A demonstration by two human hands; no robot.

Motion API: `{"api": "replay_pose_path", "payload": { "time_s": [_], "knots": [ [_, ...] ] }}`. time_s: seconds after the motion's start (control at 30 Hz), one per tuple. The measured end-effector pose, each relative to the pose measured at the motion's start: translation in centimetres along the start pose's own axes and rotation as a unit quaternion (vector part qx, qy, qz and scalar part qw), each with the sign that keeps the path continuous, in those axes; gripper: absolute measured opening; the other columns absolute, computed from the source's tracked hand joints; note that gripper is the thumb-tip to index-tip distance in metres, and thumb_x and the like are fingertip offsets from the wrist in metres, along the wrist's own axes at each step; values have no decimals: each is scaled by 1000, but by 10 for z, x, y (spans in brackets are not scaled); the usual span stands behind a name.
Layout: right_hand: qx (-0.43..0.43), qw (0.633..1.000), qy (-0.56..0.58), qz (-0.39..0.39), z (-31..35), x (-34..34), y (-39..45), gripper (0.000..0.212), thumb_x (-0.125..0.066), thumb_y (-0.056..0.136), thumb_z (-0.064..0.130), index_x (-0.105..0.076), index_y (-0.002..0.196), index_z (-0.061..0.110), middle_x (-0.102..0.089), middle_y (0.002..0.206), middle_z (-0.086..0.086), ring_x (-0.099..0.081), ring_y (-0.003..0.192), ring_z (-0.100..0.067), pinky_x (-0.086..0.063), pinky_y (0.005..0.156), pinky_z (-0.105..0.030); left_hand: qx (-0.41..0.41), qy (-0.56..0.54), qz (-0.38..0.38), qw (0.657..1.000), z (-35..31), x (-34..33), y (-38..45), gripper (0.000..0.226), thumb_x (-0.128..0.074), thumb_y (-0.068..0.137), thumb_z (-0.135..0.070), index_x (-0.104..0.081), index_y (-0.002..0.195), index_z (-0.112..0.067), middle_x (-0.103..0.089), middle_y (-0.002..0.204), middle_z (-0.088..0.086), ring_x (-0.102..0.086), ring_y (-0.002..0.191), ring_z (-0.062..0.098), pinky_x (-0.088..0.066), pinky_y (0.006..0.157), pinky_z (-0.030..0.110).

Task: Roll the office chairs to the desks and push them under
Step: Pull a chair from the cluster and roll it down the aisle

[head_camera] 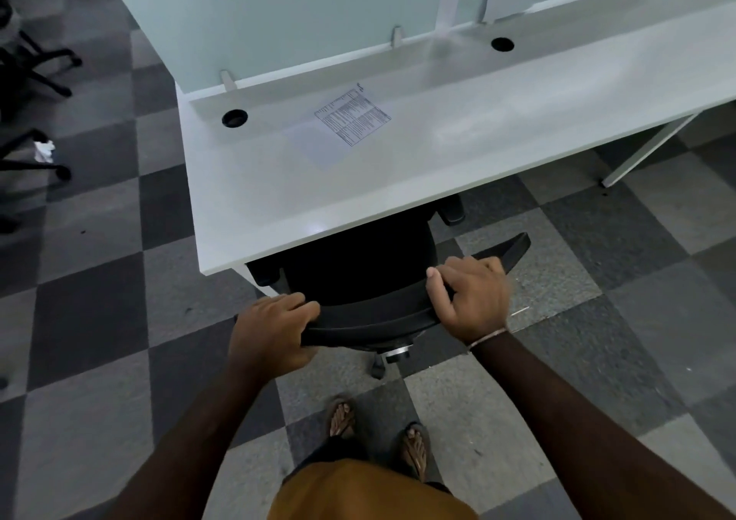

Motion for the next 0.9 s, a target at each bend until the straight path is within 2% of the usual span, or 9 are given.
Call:
{"api": "replay_pose_path", "payload": {
  "time_s": [0.17, 0.33, 0.43, 0.53, 0.6, 0.67, 0.77, 0.83, 0.9],
  "knots": [
    [-1, 1000, 28, 0, -26, -2, 60, 35, -42, 98, 29, -50, 65, 21, -47, 60, 3, -49, 57, -27, -33, 64, -40, -2, 23, 15, 1000, 5, 20, 53, 31, -69, 64, -49, -49, 77, -28, -46, 71, -9, -49, 60, 16, -20, 53, 26],
    [12, 999, 34, 2, -30, -3, 55, 30, -41, 96, 27, -44, 66, 23, -44, 60, 4, -45, 55, -25, -33, 61, -41, -29, 21, 23, 999, 6, 12, 53, 29, -67, 72, -53, -53, 83, -31, -47, 74, -11, -50, 64, 13, -31, 53, 26],
    [0, 999, 37, 6, -33, -4, 54, 31, -39, 96, 28, -42, 66, 23, -43, 60, 5, -45, 56, -25, -33, 62, -42, -46, 10, 25, 999, 6, 14, 52, 28, -65, 71, -52, -50, 86, -32, -47, 77, -12, -51, 69, 11, -31, 53, 26],
    [-25, 998, 46, -22, -41, 0, 38, 33, -40, 97, 27, -52, 66, 20, -48, 63, 5, -48, 63, -23, -38, 67, -46, -69, 12, 39, 997, 1, 13, 48, 31, -66, 69, -51, -49, 90, -35, -48, 81, -14, -50, 73, 8, -30, 54, 26],
    [-49, 996, 62, -45, -43, 2, 26, 33, -42, 96, 24, -59, 68, 19, -55, 68, 5, -60, 78, -23, -42, 79, -48, -73, 10, 52, 996, 0, 11, 44, 34, -67, 70, -52, -48, 93, -36, -47, 84, -15, -49, 75, 8, -32, 54, 26],
    [-79, 994, 64, -50, -40, -1, 17, 33, -43, 95, 22, -64, 70, 19, -64, 75, 5, -67, 106, -24, -42, 95, -50, -71, 2, 69, 995, 2, 10, 41, 36, -66, 70, -55, -47, 94, -36, -45, 86, -15, -49, 78, 8, -32, 54, 26],
    [-129, 988, 71, -51, -40, -3, -5, 36, -43, 97, 23, -73, 77, 18, -72, 91, 7, -54, 137, -20, -30, 118, -49, -83, -33, 106, 990, 0, 3, 36, 39, -60, 73, -65, -46, 98, -38, -45, 92, -16, -47, 83, 7, -29, 54, 27],
    [-161, 982, 87, -53, -44, 0, -27, 36, -44, 100, 24, -77, 88, 17, -73, 110, 6, -40, 149, -18, -21, 125, -48, -98, -75, 151, 981, -8, -4, 31, 49, -57, 75, -76, -48, 107, -39, -45, 99, -17, -47, 89, 5, -37, 60, 29],
    [-199, 973, 109, -52, -43, 6, -48, 33, -43, 105, 24, -76, 107, 16, -65, 137, 3, -25, 156, -17, -16, 128, -44, -105, -103, 179, 973, -16, -7, 26, 62, -54, 77, -85, -50, 117, -39, -44, 106, -19, -47, 95, 4, -45, 69, 30]
  ]
}}
Point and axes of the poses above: each hand's wrist, its own y-axis towards the middle knuckle, its own x-axis out of the back of the hand, z = x × y, the point moved 5 cm from there along y, towards the middle knuckle
